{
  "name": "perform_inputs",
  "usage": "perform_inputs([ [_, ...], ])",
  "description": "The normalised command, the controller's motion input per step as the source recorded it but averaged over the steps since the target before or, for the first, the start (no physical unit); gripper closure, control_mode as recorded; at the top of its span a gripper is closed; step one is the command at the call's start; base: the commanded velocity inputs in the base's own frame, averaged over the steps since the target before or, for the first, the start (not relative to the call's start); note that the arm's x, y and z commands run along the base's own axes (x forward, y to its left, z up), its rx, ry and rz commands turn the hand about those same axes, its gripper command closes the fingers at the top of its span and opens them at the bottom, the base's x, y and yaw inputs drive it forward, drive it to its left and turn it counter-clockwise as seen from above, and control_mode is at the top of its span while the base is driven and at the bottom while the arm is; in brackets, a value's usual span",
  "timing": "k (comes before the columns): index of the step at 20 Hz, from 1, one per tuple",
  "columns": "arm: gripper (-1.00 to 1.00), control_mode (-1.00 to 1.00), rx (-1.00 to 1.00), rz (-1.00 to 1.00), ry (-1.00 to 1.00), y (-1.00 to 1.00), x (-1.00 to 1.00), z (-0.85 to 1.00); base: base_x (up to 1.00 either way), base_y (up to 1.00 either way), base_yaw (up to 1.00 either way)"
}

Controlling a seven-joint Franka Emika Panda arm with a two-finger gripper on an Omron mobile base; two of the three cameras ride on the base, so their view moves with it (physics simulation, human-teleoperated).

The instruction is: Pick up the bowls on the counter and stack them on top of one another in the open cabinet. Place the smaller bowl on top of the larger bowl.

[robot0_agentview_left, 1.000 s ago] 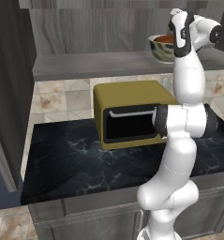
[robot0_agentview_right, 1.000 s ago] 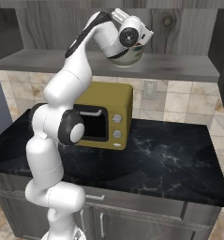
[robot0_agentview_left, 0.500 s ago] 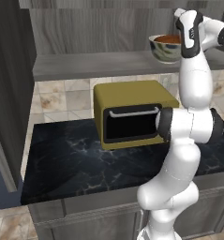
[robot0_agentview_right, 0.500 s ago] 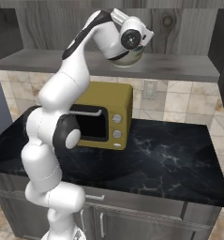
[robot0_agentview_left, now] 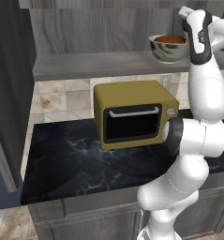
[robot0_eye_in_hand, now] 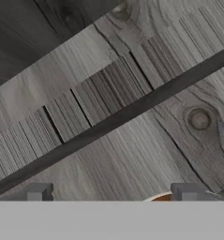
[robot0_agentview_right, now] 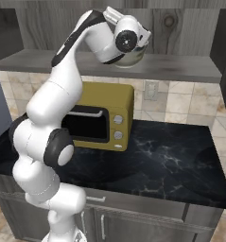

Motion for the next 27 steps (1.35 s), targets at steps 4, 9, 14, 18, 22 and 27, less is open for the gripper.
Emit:
perform_inputs([
  [4, -1.0, -1.0, 0.0, 0.01, 0.0, 0.2, -0.58, 0.11, 0.0, 0.0, 0.0],
  [9, -1.0, -1.0, -0.01, 0.0, -0.03, 0.2, -0.6, 0.01, 0.0, 0.0, 0.0],
  [14, -1.0, -1.0, -0.01, 0.0, -0.03, 0.18, -0.6, 0.01, 0.0, 0.0, 0.0],
  [18, -1.0, -1.0, -0.01, 0.01, 0.0, 0.15, -0.62, 0.04, 0.0, 0.0, 0.0],
  [22, -1.0, -1.0, 0.0, 0.01, 0.03, 0.13, -0.62, 0.01, 0.0, 0.0, 0.0],
  [27, -1.0, -1.0, 0.0, 0.02, 0.06, 0.11, -0.6, 0.02, 0.0, 0.0, 0.0],
])
